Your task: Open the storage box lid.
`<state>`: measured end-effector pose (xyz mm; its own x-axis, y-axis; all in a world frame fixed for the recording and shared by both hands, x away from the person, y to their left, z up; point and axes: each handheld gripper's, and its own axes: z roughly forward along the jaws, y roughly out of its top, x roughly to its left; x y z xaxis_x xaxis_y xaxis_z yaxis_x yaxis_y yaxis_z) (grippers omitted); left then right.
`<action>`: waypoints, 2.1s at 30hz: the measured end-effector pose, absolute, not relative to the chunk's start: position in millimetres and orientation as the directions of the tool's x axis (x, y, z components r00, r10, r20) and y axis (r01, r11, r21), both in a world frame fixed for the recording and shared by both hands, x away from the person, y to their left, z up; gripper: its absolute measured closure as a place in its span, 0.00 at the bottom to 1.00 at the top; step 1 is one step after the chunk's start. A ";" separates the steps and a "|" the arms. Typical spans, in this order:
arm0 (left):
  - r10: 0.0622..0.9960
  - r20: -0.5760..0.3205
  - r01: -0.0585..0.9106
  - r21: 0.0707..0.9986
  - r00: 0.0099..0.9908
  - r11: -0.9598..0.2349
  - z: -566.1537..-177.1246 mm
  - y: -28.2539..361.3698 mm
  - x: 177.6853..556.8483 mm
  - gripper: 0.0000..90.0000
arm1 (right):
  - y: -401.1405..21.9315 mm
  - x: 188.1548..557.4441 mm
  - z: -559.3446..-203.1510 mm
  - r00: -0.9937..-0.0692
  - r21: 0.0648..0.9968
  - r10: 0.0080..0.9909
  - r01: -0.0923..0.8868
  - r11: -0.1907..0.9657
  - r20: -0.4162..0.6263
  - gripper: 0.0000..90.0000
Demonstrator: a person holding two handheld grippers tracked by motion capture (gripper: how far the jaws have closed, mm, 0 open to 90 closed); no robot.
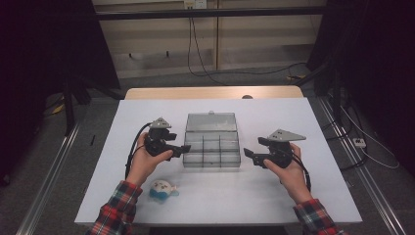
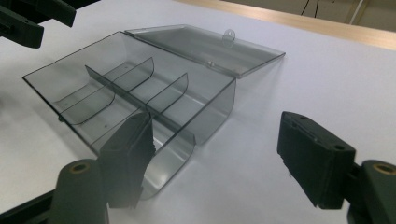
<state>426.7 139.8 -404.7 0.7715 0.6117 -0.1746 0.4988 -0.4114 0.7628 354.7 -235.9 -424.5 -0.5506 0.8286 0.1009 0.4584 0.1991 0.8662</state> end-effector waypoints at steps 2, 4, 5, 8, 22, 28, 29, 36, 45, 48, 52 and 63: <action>0.608 -0.169 0.492 0.765 0.776 -0.416 -403.6 140.5 423.8 0.22 | -237.4 351.5 -426.4 -0.551 0.864 0.828 0.462 0.199 0.103 0.28; 0.605 -0.166 0.488 0.765 0.779 -0.419 -402.9 141.1 420.9 0.21 | -238.3 348.4 -428.4 -0.552 0.864 0.828 0.461 0.202 0.101 0.26; 0.606 -0.167 0.490 0.765 0.778 -0.418 -402.9 141.2 419.1 0.21 | -239.0 347.0 -429.4 -0.556 0.864 0.826 0.460 0.206 0.098 0.26; 0.595 -0.166 0.482 0.767 0.786 -0.424 -402.6 143.0 415.6 0.19 | -239.9 342.7 -432.0 -0.558 0.859 0.824 0.465 0.215 0.096 0.24; 0.575 -0.168 0.476 0.762 0.801 -0.440 -409.7 148.6 396.4 0.17 | -248.6 323.8 -438.4 -0.552 0.862 0.826 0.467 0.197 0.110 0.18; 0.559 -0.161 0.466 0.755 0.814 -0.461 -412.5 150.4 387.6 0.16 | -252.8 317.6 -438.8 -0.545 0.864 0.831 0.467 0.190 0.112 0.17; 0.558 -0.159 0.464 0.755 0.815 -0.462 -413.0 150.9 386.1 0.16 | -253.5 317.0 -439.1 -0.545 0.864 0.831 0.467 0.190 0.112 0.17; 0.547 -0.157 0.457 0.756 0.822 -0.469 -415.5 157.4 377.2 0.16 | -257.2 312.1 -441.2 -0.542 0.863 0.833 0.469 0.188 0.113 0.16; 0.538 -0.155 0.452 0.754 0.828 -0.478 -419.7 165.3 366.2 0.16 | -261.2 306.9 -442.7 -0.537 0.863 0.836 0.471 0.183 0.115 0.16; 0.532 -0.157 0.447 0.757 0.832 -0.477 -421.5 167.6 363.0 0.16 | -262.5 306.1 -443.4 -0.532 0.863 0.838 0.473 0.179 0.118 0.16; 0.532 -0.153 0.445 0.757 0.833 -0.479 -423.2 171.0 359.2 0.16 | -263.6 305.4 -443.8 -0.532 0.863 0.839 0.472 0.180 0.116 0.16; 0.525 -0.160 0.448 0.750 0.836 -0.486 -426.6 178.8 349.8 0.16 | -264.9 304.5 -443.8 -0.527 0.862 0.842 0.475 0.176 0.118 0.16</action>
<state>349.8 178.8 -426.6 0.8360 0.5250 -0.1596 0.4483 -0.4857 0.7505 304.5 -264.9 -443.8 -0.5270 0.8417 0.1178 0.4746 0.1765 0.8623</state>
